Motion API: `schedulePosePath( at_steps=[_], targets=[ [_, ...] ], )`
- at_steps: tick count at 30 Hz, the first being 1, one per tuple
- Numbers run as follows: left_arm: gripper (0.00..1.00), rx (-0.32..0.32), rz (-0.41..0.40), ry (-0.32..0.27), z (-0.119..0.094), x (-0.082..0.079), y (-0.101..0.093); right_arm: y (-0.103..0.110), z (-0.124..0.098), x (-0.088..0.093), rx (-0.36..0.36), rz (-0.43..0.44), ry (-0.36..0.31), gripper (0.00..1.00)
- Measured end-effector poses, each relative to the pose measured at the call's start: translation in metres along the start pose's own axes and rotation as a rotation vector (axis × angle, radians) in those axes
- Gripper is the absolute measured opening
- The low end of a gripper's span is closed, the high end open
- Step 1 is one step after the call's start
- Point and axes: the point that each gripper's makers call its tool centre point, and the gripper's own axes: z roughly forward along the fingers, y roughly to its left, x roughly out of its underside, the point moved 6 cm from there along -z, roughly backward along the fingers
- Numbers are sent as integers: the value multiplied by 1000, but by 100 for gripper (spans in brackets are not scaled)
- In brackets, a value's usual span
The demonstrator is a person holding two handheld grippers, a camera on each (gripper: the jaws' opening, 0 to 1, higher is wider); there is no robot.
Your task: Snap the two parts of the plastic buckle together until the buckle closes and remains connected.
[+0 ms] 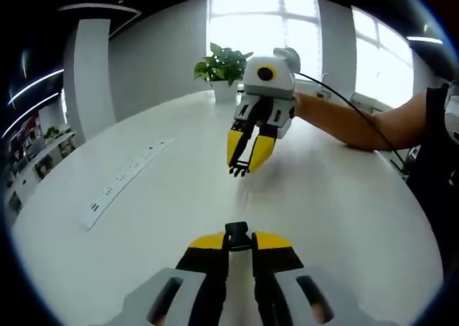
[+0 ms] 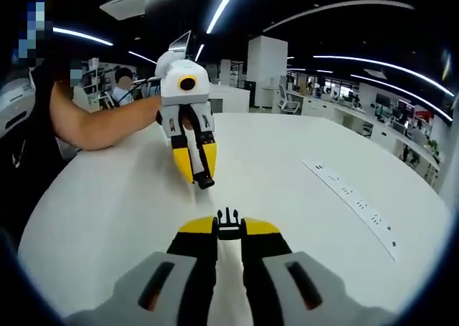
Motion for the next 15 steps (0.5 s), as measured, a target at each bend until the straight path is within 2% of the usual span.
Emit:
schedulePosePath(
  at_steps=[15],
  targets=[
    [11, 7, 3, 13, 2, 0, -5, 11, 0, -1, -7, 3, 5, 11]
  ],
)
